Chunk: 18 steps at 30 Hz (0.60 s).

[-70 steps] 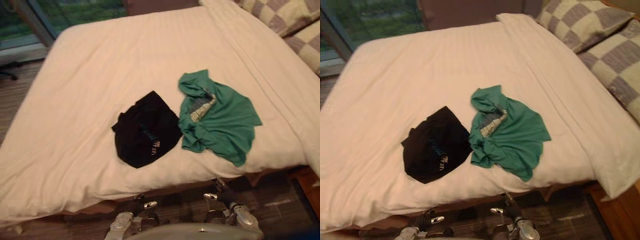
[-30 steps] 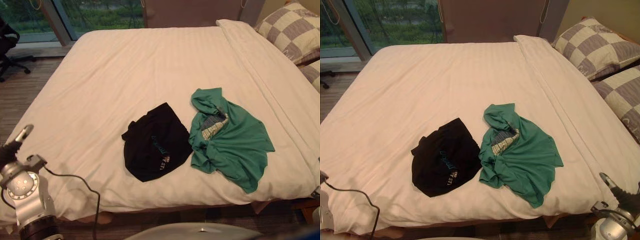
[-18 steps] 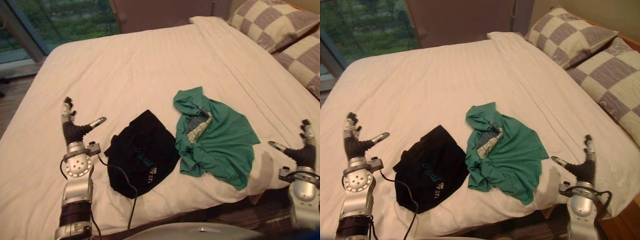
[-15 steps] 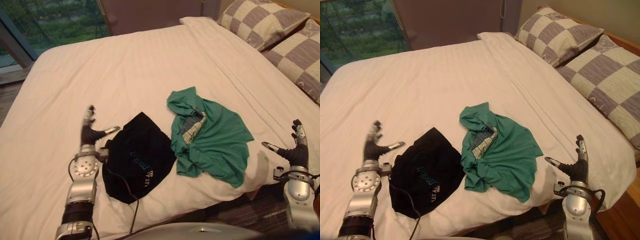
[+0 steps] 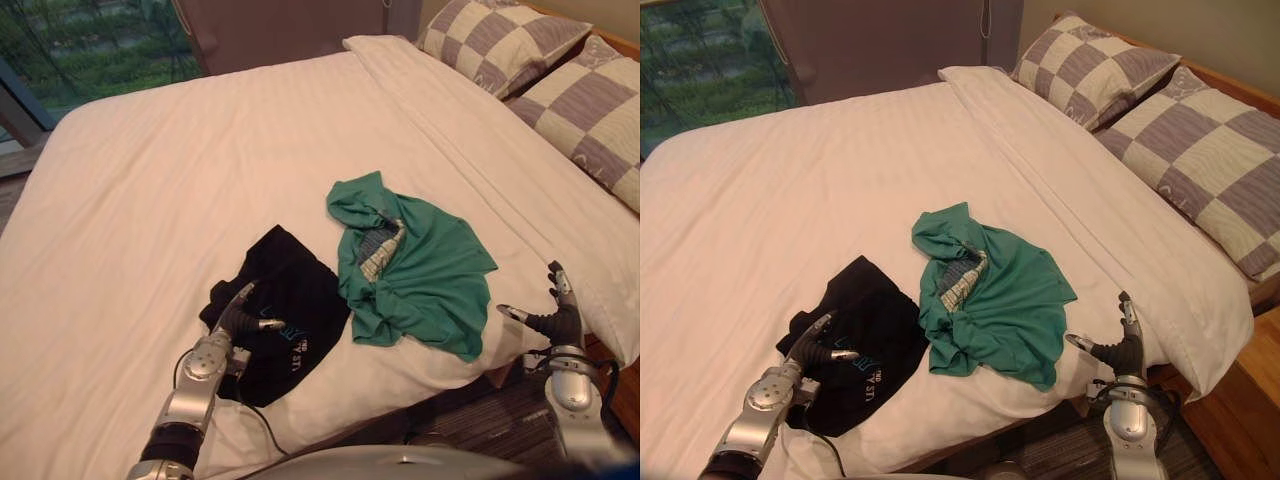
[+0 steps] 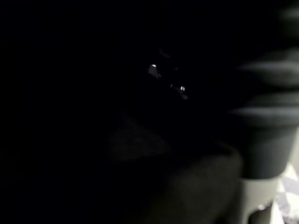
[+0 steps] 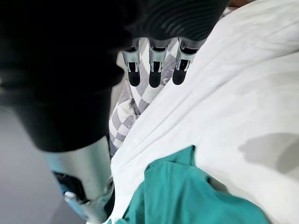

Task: Tidy the bed and pick cloth on bed and put in laundry

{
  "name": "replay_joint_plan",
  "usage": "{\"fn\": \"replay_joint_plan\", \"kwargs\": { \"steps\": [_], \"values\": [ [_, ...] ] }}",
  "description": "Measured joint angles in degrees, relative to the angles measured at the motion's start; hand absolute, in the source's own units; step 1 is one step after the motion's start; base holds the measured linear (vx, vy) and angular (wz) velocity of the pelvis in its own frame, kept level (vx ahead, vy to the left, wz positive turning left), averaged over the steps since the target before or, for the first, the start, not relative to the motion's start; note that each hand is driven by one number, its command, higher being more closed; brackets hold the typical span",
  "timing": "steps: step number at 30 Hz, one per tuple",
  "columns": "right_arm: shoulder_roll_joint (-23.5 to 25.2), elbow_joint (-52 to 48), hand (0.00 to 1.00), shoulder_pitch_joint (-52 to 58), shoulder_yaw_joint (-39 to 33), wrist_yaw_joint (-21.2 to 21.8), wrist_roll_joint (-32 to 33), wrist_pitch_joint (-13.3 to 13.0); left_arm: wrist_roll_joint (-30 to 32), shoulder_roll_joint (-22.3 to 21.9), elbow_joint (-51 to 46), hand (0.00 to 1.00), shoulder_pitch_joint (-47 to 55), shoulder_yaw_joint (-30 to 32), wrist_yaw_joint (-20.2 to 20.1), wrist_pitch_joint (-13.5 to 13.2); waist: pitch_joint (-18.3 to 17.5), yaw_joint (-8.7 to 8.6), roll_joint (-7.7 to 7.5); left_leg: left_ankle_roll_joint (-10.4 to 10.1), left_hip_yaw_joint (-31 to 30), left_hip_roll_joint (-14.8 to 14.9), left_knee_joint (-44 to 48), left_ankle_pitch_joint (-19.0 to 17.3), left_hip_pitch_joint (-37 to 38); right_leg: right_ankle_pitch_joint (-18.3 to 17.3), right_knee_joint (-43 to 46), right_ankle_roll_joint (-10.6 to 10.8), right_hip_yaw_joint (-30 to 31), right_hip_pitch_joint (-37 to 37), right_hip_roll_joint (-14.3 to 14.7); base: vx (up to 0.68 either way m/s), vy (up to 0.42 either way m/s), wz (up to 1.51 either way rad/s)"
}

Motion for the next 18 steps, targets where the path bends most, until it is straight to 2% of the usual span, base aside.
{"fn": "replay_joint_plan", "kwargs": {
  "steps": [1,3,5,7,9,11,14,15,17,18],
  "values": [
    [0.18,-0.02,0.0,0.19,0.04,-0.05,-0.42,0.01,0.03,0.0,-0.76,1.0,0.07,-0.52,-1.43,1.66,0.0,-0.02,0.0,0.0,-0.17,-0.38,-0.09,0.0,-0.74,0.43,-0.69,0.35,-0.06,-0.08,-0.42,-0.16,0.019,0.04],
    [0.16,-0.22,0.0,0.24,0.23,-0.44,-0.63,0.21,0.17,-0.05,-2.14,1.0,0.53,-1.48,-1.89,2.83,0.09,0.03,0.12,-0.13,-0.29,-0.65,-1.09,-0.3,-0.98,0.67,-1.35,0.67,-0.1,-0.38,-0.54,-0.2,0.014,0.07],
    [0.13,-0.83,0.0,-0.37,0.54,-1.38,-0.66,0.48,0.2,-0.45,-2.97,1.0,1.17,-2.99,-3.03,3.41,0.23,0.34,1.22,-0.68,-0.31,-0.12,-1.89,-2.58,-2.77,1.01,-0.7,1.15,0.21,-3.04,0.3,-0.19,0.016,-0.01],
    [-0.2,-1.64,0.0,-0.61,2.49,-2.53,-0.78,0.6,0.2,-0.45,-3.87,1.0,1.73,-5.13,-3.52,3.96,0.94,0.71,0.93,-0.23,-0.2,-1.12,-1.24,-2.59,-4.54,1.28,0.55,1.45,1.18,-5.25,-0.68,-0.18,0.032,-0.09],
    [-0.3,-2.37,0.0,-1.37,3.57,-3.82,-1.55,0.6,0.16,-0.48,-4.94,1.0,2.51,-7.39,-3.72,4.01,1.98,0.72,0.79,0.47,-0.3,-1.63,0.56,-3.65,-6.58,1.17,2.2,1.59,1.83,-7.45,-1.55,-0.17,0.028,-0.04],
    [-0.76,-2.47,0.0,-4.25,4.5,-5.66,-4.29,0.6,0.01,-0.65,-5.68,1.0,2.55,-9.32,-3.54,4.0,4.56,0.85,0.41,1.12,-0.33,-1.67,4.96,-5.3,-9.3,0.66,5.04,2.11,2.94,-9.93,-2.31,-0.12,0.024,-0.07],
    [-1.26,-2.6,0.0,-7.55,4.59,-7.7,-6.69,0.62,-0.55,-1.14,-6.14,1.0,2.47,-10.45,-2.06,3.73,6.54,1.18,0.4,1.78,-0.77,-1.31,9.89,-6.76,-12.26,0.03,7.85,2.21,3.43,-12.17,-2.59,-0.06,0.023,0.02],
    [-1.7,-2.75,0.0,-10.07,4.65,-8.77,-8.0,0.64,-0.55,-2.24,-6.05,1.0,2.17,-10.46,-0.23,2.85,7.82,1.51,0.39,1.97,-1.42,-0.87,12.21,-7.65,-13.5,0.1,8.65,2.45,3.26,-12.52,-2.61,-0.03,0.014,0.07],
    [-2.7,-2.88,0.0,-11.63,4.94,-9.12,-8.73,0.68,-0.59,-2.77,-6.03,1.0,2.08,-10.46,0.69,2.14,8.25,2.03,0.26,2.1,-1.56,-0.57,13.41,-8.22,-14.26,0.02,9.08,2.48,3.2,-12.95,-2.6,-0.01,0.018,0.06],
    [-3.83,-4.17,0.0,-13.6,5.13,-9.21,-9.84,1.33,-0.59,-2.91,-5.93,1.0,2.01,-10.46,1.41,0.94,9.11,2.34,-0.02,2.18,-1.84,-0.37,14.64,-8.76,-14.99,-0.27,9.83,2.53,3.12,-13.35,-2.62,-0.01,0.029,0.04]
  ]
}}
